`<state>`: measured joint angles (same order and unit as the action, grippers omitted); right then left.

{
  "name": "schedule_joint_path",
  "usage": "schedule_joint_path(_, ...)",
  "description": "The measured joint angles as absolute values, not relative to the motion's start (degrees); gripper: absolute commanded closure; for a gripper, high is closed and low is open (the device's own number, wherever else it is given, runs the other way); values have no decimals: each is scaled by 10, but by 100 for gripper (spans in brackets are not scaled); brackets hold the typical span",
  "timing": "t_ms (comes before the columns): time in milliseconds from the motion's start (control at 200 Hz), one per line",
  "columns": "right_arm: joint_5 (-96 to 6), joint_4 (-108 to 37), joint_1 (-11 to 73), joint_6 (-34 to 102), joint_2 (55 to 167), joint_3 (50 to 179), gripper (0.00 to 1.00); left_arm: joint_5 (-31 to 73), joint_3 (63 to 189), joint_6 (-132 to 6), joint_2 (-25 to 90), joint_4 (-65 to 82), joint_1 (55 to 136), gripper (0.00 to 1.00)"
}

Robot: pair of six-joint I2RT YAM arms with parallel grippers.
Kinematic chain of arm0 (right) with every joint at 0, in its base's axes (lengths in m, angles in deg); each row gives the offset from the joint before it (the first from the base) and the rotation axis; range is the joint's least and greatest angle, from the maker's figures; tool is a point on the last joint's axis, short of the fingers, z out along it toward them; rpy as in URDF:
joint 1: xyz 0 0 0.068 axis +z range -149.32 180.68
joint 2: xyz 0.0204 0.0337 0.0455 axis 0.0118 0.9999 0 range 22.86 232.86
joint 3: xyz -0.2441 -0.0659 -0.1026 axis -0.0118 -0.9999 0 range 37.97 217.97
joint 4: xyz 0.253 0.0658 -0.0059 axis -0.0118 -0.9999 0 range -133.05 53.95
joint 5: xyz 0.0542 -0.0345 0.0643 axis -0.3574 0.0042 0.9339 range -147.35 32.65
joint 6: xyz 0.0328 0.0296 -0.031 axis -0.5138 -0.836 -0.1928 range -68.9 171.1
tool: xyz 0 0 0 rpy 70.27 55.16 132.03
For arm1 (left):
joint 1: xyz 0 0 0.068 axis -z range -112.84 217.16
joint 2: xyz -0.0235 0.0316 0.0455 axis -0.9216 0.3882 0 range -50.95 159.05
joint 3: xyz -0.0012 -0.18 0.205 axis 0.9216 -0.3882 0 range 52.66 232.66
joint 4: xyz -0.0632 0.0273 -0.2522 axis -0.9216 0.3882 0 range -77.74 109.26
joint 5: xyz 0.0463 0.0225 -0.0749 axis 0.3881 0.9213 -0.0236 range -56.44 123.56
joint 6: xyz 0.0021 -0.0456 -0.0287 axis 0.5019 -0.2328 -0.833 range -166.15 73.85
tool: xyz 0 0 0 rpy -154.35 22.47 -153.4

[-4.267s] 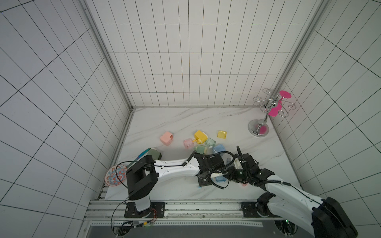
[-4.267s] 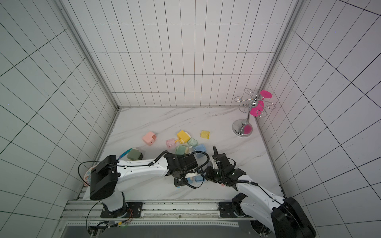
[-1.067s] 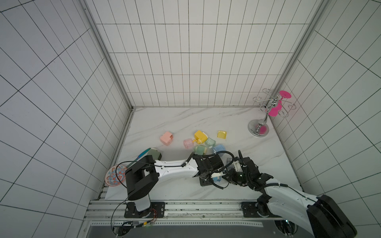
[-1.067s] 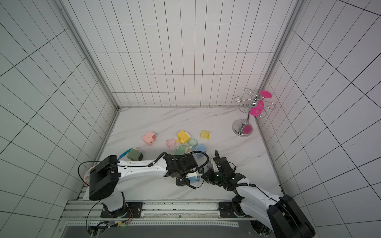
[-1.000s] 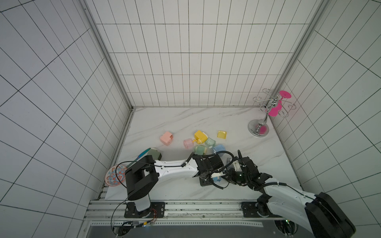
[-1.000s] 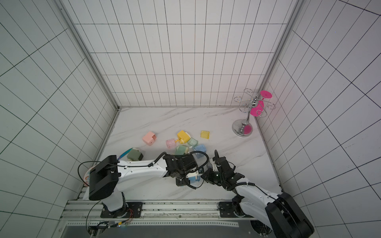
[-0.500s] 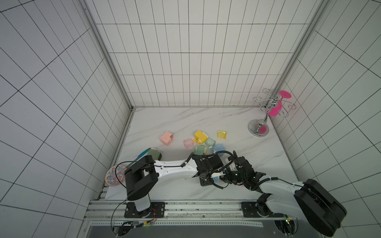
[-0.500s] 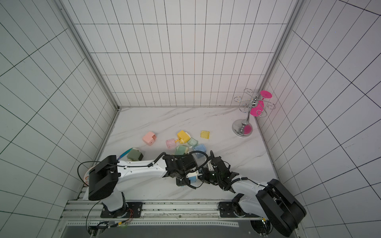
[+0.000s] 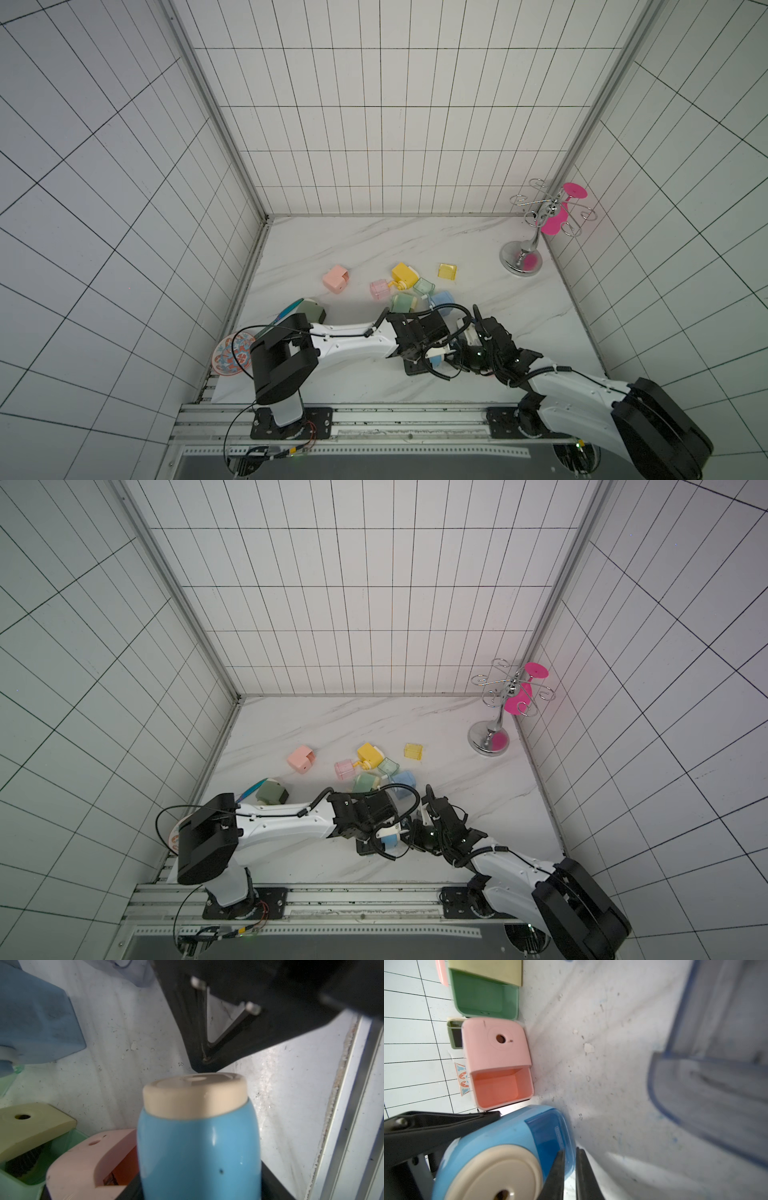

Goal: Put the tray back into the pencil sharpener
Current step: Close the container of the pencil sharpener.

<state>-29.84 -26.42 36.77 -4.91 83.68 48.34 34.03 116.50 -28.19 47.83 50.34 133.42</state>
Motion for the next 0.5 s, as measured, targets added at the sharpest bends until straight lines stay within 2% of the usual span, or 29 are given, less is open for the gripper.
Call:
schedule_joint_path(160, -296, -264, 368, -48, 852, 483, 86, 338, 1159, -285, 494, 493, 1334, 16)
schedule_joint_path(260, -291, -259, 368, -48, 856, 484, 86, 336, 1158, -287, 494, 492, 1333, 15)
schedule_joint_path(500, -279, -248, 368, -48, 866, 484, 87, 331, 1159, -290, 495, 491, 1330, 31)
